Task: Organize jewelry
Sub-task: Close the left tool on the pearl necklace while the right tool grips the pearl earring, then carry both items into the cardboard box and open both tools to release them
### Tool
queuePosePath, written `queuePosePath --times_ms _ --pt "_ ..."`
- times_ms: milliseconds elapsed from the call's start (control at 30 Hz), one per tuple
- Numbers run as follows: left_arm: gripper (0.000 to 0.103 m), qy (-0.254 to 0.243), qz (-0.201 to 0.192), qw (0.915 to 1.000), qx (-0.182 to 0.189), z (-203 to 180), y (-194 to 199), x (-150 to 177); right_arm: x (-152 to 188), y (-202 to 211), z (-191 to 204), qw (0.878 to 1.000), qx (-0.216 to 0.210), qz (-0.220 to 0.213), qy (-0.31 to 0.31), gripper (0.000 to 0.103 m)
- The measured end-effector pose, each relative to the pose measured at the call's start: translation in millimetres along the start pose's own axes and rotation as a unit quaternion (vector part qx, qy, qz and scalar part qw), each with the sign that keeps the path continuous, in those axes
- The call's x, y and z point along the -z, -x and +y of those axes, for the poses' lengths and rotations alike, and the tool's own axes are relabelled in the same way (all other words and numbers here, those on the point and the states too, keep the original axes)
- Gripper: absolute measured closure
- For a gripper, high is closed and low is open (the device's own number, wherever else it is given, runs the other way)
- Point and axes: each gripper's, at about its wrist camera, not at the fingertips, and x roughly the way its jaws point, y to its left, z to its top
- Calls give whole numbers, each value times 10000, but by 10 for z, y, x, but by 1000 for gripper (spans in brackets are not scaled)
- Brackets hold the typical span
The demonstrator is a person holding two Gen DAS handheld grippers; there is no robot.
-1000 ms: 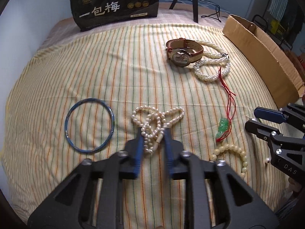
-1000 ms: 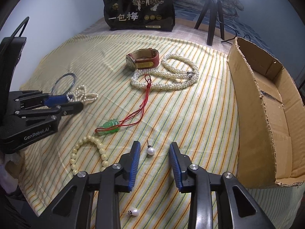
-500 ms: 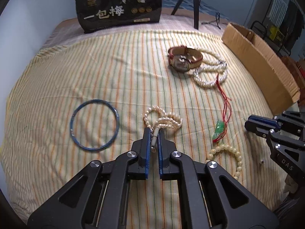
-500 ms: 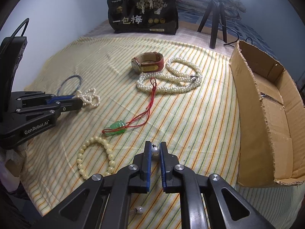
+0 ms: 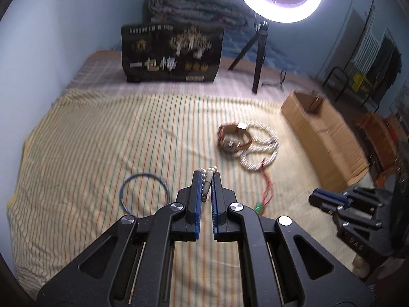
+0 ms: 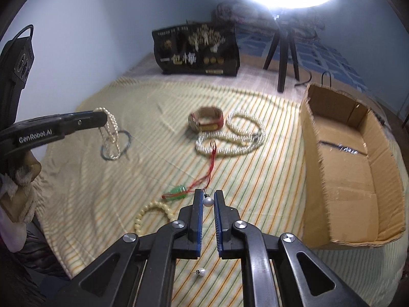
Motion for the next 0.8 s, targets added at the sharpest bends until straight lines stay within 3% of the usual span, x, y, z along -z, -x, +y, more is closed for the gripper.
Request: queuePosePath --times_ms 400,800 --pt "99 -66 -486 9980 400 -362 369 -304 -211 542 -337 9977 173 -580 -302 97" --pt "99 -490 -397 9937 922 -1174 265 -386 -281 811 -1090 9907 713 -826 -816 97"
